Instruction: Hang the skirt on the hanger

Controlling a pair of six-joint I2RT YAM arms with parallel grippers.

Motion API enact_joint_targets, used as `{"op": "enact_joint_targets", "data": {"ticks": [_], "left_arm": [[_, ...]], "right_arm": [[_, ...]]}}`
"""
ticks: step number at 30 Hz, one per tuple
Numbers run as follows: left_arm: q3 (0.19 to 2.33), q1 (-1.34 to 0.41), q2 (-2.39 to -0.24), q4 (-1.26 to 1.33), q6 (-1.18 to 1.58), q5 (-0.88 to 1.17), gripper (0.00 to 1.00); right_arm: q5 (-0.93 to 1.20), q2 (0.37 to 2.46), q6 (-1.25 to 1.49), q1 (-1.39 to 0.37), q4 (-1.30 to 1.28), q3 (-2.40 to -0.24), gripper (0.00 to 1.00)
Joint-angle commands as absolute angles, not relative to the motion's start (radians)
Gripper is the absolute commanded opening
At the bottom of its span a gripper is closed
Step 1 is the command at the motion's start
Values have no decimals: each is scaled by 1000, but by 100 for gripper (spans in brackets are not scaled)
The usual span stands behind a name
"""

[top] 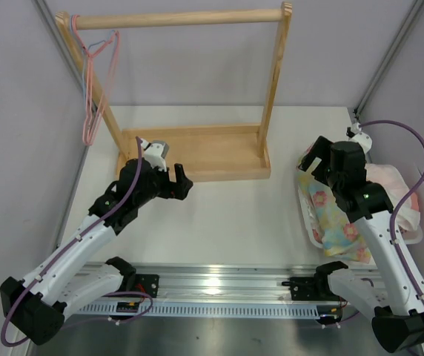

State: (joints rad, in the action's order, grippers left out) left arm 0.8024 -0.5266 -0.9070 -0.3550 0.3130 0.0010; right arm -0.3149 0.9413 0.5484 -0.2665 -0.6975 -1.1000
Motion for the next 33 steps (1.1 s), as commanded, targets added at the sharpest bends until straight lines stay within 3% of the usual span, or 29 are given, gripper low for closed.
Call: {"op": "enact_joint_targets", "data": {"ticks": [1,4,7,14,20,22,23,25,26,29,33], "left_arm": [[848,-518,-899,-348,302,21,95],[848,-518,-905,-353,304,18,95],[853,-518,-911,-354,305,25,95],[853,-518,-908,-356,305,29,95],[853,-518,-916,-357,305,31,95],[854,-518,-917,-357,305,31,95],[856,-518,-919,-357,305,31,95],[856,-518,-920,-360,305,29,95],[856,-518,-920,-360,305,28,95],[859,-518,-922,-359,304,29,95],[887,-518,-927,-377,290,28,95]], "right_arm": [[-388,940,534,-262,-742,-1140,99],[-448,1000,523,-261,-814,-1138,97],[-483,1052,551,-261,-848,-1094,88],[-455,1065,557,-264,-796,-996,85],[-462,1097,566,-264,-784,-954,76],[-459,1104,568,-264,-773,-954,62],[-457,1108,565,-264,-772,-962,49],[-466,1118,563,-264,-782,-983,35],[-469,1120,560,-264,-790,-1012,22],[-480,1127,546,-262,-822,-1099,0],[-482,1132,512,-274,-865,-1235,0]]}}
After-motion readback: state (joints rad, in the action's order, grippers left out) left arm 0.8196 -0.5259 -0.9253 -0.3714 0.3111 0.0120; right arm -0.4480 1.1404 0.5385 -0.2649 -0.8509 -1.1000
